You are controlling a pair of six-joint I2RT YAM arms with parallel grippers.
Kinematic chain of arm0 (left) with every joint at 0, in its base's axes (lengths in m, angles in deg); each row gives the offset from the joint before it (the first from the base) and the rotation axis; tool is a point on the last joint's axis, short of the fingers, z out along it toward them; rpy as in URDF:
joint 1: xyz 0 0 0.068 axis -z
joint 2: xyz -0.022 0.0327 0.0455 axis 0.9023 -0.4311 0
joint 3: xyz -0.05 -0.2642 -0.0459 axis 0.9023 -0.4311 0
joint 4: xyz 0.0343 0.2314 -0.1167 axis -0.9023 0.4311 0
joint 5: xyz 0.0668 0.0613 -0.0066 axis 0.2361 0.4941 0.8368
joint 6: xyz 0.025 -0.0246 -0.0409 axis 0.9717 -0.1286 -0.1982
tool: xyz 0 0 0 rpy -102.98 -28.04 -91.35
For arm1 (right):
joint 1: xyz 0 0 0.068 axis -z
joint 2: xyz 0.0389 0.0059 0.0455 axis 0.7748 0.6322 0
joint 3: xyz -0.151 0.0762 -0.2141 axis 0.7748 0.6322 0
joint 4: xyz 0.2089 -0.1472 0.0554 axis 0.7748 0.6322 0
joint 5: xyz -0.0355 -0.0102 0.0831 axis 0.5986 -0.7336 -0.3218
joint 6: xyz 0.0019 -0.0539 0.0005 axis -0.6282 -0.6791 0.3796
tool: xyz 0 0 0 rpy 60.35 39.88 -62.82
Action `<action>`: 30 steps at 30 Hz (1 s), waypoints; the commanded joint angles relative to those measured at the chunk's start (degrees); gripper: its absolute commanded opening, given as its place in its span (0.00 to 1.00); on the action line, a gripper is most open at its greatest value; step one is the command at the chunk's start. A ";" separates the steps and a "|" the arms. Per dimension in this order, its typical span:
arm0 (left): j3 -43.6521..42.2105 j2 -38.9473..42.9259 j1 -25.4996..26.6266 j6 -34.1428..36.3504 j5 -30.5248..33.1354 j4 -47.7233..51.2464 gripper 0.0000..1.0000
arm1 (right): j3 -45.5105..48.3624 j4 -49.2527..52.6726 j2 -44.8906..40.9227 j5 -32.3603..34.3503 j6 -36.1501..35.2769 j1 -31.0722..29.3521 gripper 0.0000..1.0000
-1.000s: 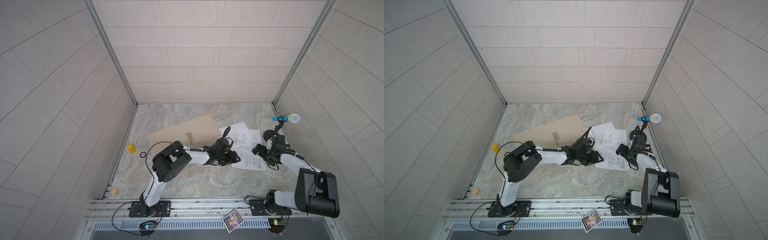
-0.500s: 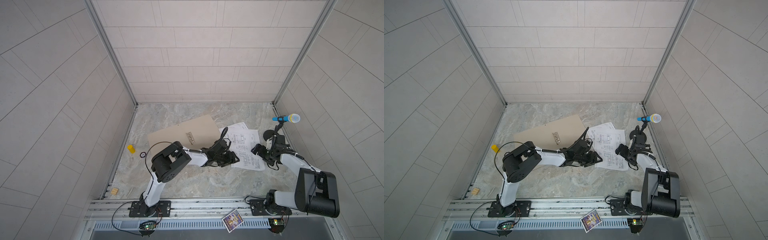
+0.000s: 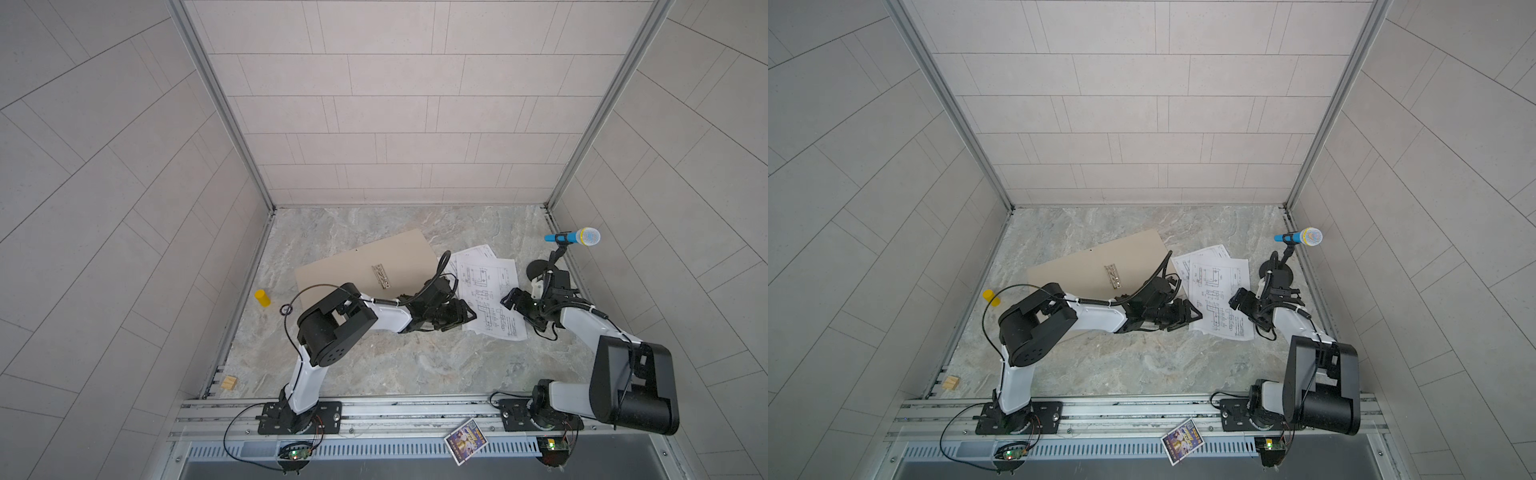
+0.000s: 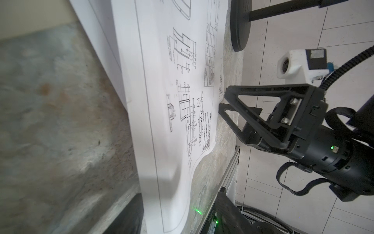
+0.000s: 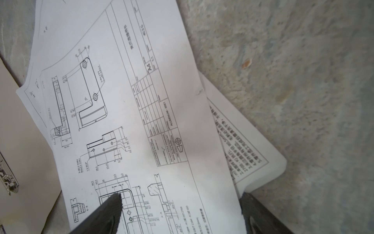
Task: Put the files into the folder
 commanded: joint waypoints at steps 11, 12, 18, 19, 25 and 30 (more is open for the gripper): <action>-1.84 0.96 -0.74 -0.84 0.06 -3.42 0.51 | 0.89 0.97 0.69 -2.90 -1.26 0.22 0.91; -1.67 0.75 -0.77 -0.84 -0.03 -3.41 0.48 | 0.97 0.80 0.69 -3.20 -1.15 0.22 0.90; -1.13 0.30 -1.34 -0.32 -0.28 -3.13 0.24 | 0.98 0.44 0.64 -5.47 -1.48 0.13 0.88; -1.18 0.49 -1.54 -0.16 -0.37 -3.19 0.19 | 1.05 0.39 0.48 -5.86 -1.44 0.08 0.88; -2.51 3.52 -3.15 1.31 -0.29 -2.63 0.06 | 2.03 -3.74 -0.28 -12.12 0.79 0.13 0.84; -4.08 7.46 -4.88 0.90 -0.64 -3.32 0.01 | 1.69 -3.61 -0.88 -13.73 1.47 -0.44 0.85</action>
